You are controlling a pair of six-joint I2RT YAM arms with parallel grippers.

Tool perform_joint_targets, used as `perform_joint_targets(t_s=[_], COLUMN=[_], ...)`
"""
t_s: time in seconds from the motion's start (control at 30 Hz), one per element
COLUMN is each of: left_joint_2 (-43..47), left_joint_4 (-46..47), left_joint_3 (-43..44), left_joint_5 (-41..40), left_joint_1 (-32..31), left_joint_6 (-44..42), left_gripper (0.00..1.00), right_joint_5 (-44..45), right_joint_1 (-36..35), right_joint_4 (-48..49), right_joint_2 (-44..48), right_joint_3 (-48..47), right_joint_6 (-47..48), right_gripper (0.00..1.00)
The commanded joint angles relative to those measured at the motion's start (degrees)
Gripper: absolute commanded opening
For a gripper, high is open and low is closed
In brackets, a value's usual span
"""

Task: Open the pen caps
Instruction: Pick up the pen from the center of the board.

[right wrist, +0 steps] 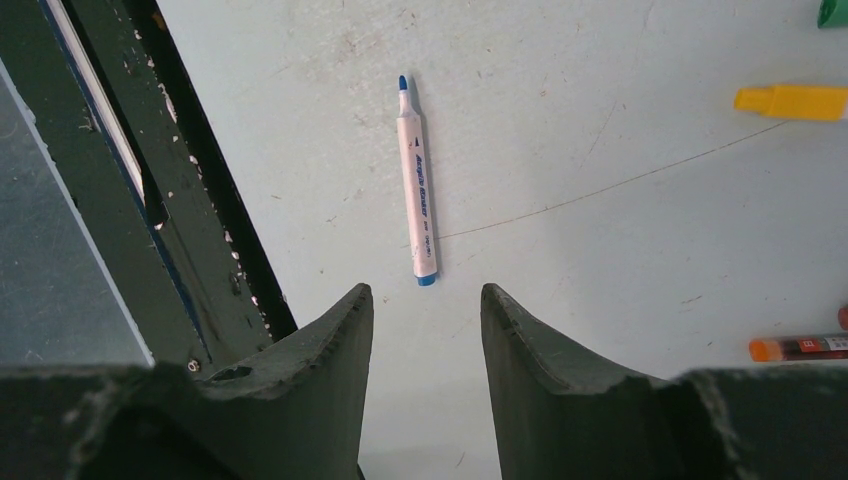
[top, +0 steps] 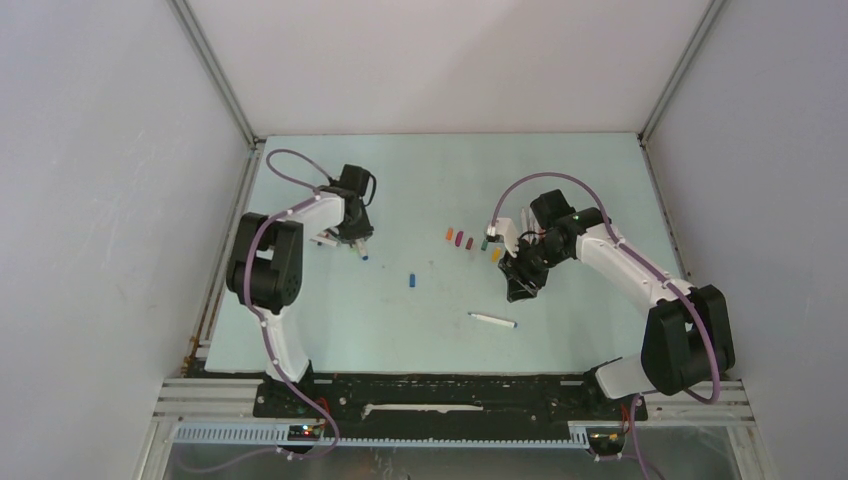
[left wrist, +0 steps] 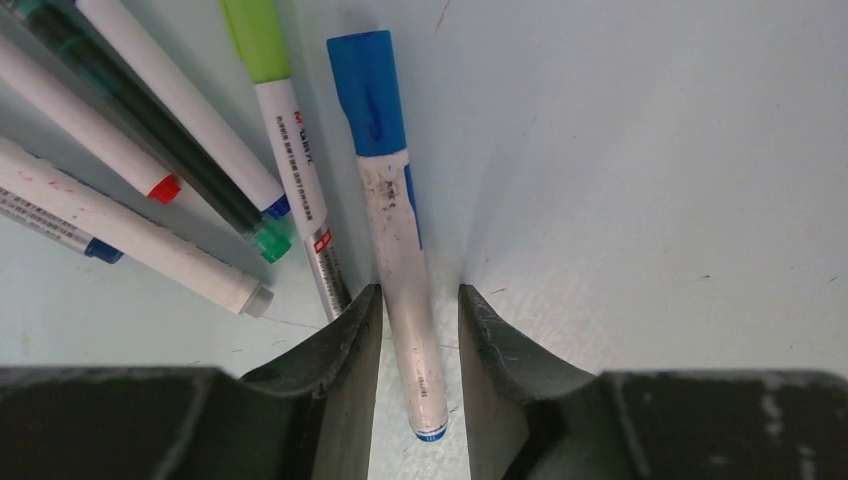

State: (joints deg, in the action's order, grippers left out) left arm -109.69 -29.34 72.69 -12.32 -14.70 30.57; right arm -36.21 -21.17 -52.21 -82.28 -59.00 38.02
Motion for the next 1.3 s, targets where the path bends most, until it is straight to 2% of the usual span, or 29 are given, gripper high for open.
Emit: perform_joint_targets(t_s=[0.0,0.23,0.53,0.63,0.77,0.9,1.0,1.13,1.27], left_joint_2=[-1.06,-2.53,-0.4,2.21,9.07,17.75,25.19,35.52,43.37], left_joint_4=[-0.98,-1.75,-0.39,1.31,6.06,12.31,20.47,36.76,54.34], left_joint_3=[3.88,4.3,3.48,1.66,-2.78,-9.05,-16.25,-27.6,-37.04], left_joint_5=[1.4,2.27,3.19,3.52,5.11,8.33,14.86,26.24,33.61], left_joint_1=[0.37,0.71,0.9,0.9,0.9,0.86,0.9,0.69,-1.89], left_joint_6=[-1.3,-1.34,-1.78,-1.83,-2.18,-2.28,-1.52,3.08,8.9], left_gripper=[0.37,0.37,0.14,0.11,0.02,0.0,0.0,0.0,0.0], right_joint_5=[-1.22,-1.66,-2.18,-2.5,-3.53,-5.37,-8.27,-14.45,-25.55], right_joint_1=[0.35,0.59,1.09,1.27,1.52,1.9,2.62,4.22,7.66], right_joint_4=[-0.34,-0.44,-0.62,-0.62,-0.81,-0.99,-1.22,-2.61,-3.63], right_joint_2=[0.11,0.49,0.89,1.05,1.52,2.68,4.05,6.74,10.37], right_joint_3=[-1.33,-1.34,-1.34,-1.39,-1.41,-1.39,-1.42,-1.83,-1.88], right_joint_6=[0.9,0.94,1.09,1.09,1.3,1.82,2.38,4.18,5.39], right_gripper=[0.46,0.46,0.46,0.46,0.46,0.47,0.47,0.47,0.47])
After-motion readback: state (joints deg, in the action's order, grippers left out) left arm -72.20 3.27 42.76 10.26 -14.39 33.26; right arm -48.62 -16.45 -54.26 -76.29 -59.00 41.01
